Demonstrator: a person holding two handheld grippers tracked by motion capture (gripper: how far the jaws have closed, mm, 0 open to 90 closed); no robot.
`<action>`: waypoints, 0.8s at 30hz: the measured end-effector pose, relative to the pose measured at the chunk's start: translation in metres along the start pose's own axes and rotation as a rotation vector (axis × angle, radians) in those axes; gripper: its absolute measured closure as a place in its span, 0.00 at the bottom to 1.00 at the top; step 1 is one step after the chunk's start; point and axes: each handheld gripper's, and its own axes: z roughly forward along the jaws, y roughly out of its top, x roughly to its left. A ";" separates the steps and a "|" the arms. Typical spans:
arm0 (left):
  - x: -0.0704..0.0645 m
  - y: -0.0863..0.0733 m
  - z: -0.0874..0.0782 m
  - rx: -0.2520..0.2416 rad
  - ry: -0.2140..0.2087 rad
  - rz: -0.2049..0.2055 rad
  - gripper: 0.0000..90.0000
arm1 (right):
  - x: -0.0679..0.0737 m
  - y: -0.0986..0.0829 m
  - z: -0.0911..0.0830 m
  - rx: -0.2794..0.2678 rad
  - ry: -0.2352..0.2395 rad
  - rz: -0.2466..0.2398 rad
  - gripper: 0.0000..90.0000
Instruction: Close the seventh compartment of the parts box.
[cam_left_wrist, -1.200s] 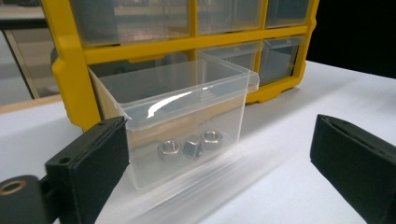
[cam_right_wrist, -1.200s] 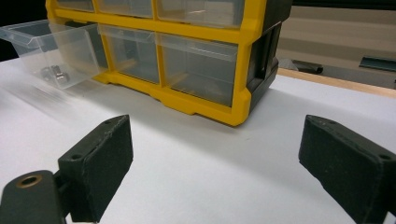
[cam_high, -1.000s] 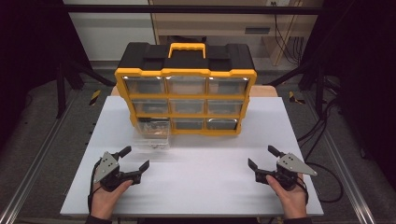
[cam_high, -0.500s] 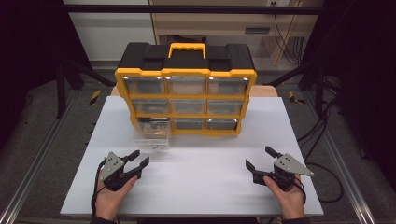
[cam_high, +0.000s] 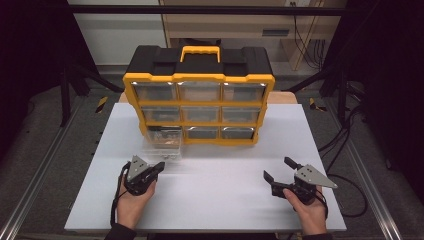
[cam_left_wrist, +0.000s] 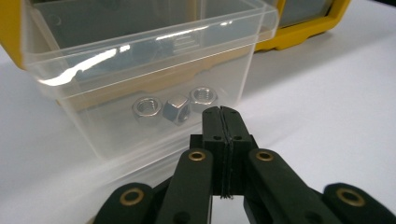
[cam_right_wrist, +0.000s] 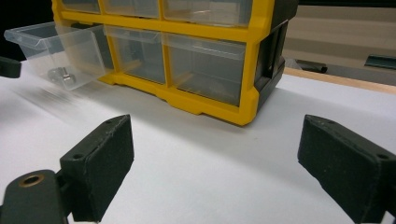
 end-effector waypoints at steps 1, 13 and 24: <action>0.000 0.001 0.002 0.007 0.001 -0.005 0.99 | 0.000 0.000 0.000 0.002 0.001 -0.002 0.12; -0.006 0.016 0.018 0.036 0.034 0.006 0.99 | -0.003 -0.001 -0.002 0.011 0.001 -0.009 0.12; -0.003 0.023 0.025 0.032 0.036 -0.029 0.99 | -0.004 -0.002 -0.003 0.010 -0.003 -0.016 0.12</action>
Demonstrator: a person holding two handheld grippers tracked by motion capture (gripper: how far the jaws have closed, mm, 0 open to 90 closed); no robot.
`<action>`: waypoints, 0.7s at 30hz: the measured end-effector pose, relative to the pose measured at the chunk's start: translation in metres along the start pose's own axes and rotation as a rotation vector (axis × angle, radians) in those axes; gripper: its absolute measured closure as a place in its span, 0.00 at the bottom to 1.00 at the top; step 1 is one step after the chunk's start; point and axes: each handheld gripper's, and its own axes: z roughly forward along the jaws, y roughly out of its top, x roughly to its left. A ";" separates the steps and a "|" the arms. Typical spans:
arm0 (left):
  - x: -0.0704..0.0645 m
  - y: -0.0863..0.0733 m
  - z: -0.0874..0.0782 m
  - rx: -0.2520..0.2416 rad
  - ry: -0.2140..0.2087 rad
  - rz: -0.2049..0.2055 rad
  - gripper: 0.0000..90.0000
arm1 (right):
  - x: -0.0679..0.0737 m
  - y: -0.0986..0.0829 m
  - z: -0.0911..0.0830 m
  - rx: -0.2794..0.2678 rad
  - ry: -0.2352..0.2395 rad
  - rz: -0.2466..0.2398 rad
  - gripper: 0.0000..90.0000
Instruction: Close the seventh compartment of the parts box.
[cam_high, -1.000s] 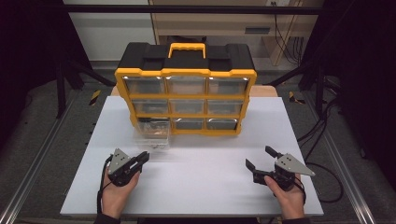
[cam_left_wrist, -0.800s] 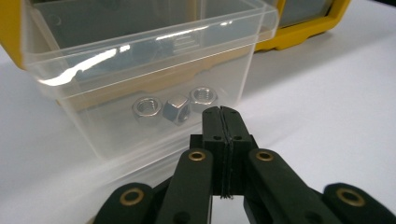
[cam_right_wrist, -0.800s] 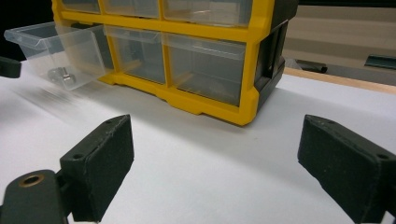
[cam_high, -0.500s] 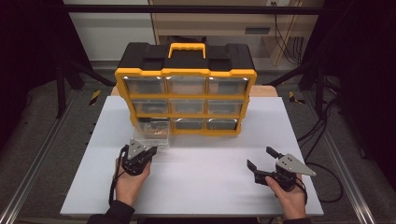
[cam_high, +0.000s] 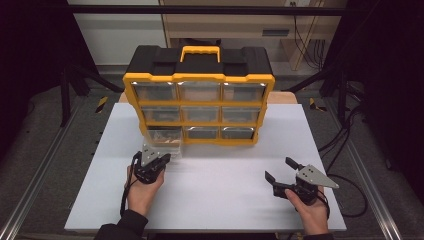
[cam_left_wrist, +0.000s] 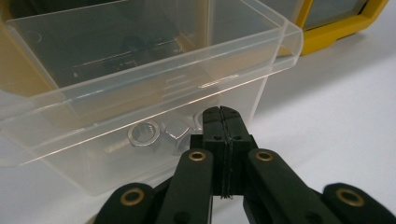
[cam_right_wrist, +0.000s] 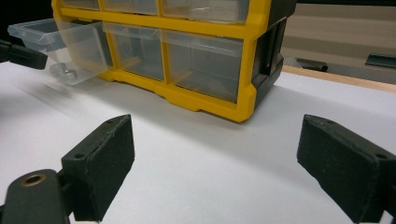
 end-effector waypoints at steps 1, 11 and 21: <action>0.000 0.002 0.001 0.001 -0.002 -0.005 0.99 | 0.000 0.000 -0.001 -0.001 0.006 0.009 0.12; 0.000 0.012 0.012 0.037 0.018 0.031 0.99 | 0.001 -0.002 0.000 0.003 0.015 -0.050 0.15; 0.005 0.019 0.018 0.044 0.029 0.042 0.99 | 0.004 -0.006 0.003 -0.007 0.023 -0.069 0.15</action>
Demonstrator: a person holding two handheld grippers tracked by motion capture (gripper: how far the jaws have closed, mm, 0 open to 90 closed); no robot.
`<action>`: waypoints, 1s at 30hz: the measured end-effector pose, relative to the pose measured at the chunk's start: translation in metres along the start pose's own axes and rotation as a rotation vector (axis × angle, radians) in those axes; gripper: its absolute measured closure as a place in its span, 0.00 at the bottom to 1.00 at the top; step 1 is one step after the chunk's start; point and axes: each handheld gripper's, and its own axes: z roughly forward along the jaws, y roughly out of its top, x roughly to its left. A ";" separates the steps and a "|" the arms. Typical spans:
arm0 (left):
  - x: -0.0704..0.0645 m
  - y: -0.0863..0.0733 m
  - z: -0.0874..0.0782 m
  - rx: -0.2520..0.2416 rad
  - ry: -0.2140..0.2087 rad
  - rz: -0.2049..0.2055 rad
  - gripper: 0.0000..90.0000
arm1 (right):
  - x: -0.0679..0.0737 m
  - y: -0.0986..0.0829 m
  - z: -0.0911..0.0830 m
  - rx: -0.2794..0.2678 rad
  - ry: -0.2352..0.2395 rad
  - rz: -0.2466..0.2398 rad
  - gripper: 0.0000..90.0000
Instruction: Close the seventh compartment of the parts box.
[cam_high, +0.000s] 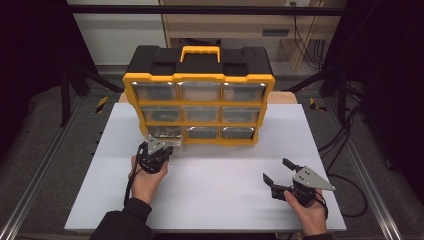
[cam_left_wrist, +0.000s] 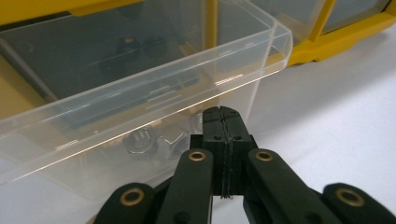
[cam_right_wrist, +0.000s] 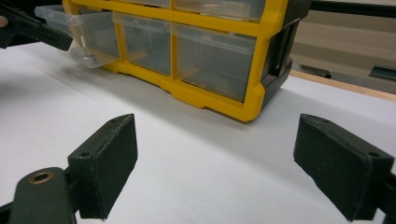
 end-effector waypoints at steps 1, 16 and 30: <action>0.001 0.000 0.000 0.001 -0.002 -0.003 0.99 | 0.000 0.000 0.000 -0.001 -0.005 0.002 0.15; 0.003 0.004 0.005 0.006 0.003 -0.017 0.99 | 0.000 0.000 0.000 -0.026 -0.023 0.019 0.10; 0.008 0.010 0.018 0.009 0.012 -0.048 0.99 | -0.002 0.000 -0.001 -0.043 -0.043 0.003 0.08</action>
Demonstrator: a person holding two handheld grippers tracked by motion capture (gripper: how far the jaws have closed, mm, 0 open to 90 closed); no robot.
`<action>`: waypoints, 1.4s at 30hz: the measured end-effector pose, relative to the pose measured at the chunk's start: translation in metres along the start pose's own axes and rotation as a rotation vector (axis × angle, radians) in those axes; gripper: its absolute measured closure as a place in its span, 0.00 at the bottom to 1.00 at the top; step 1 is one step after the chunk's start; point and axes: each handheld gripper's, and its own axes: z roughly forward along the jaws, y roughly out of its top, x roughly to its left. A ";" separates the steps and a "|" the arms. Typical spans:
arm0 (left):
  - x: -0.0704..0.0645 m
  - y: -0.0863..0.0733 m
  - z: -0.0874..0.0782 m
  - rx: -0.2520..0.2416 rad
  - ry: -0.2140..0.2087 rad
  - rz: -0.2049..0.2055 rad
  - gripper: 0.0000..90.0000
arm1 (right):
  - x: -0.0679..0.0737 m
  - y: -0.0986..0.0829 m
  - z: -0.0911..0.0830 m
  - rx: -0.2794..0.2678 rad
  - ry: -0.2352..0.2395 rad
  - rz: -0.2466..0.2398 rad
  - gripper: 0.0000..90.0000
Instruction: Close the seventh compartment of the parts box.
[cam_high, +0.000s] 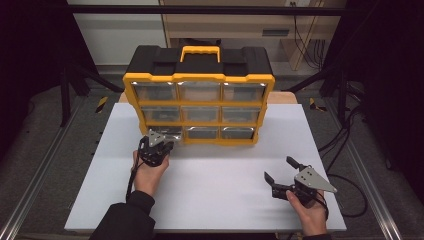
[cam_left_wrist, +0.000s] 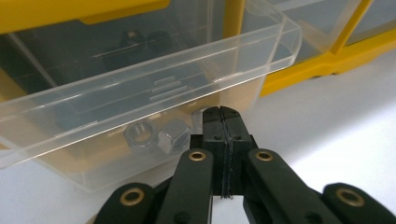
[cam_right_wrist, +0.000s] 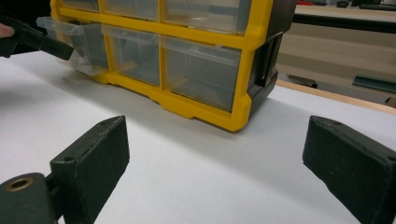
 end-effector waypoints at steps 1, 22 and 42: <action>0.001 0.001 0.000 0.007 0.000 0.004 0.99 | 0.000 0.000 0.000 0.001 0.002 -0.001 0.08; 0.004 0.006 0.012 0.023 0.019 0.013 0.99 | 0.002 -0.001 0.000 0.009 0.014 0.005 0.09; 0.010 0.009 0.015 0.040 0.037 0.039 0.99 | 0.007 -0.001 0.002 0.027 0.013 -0.025 0.08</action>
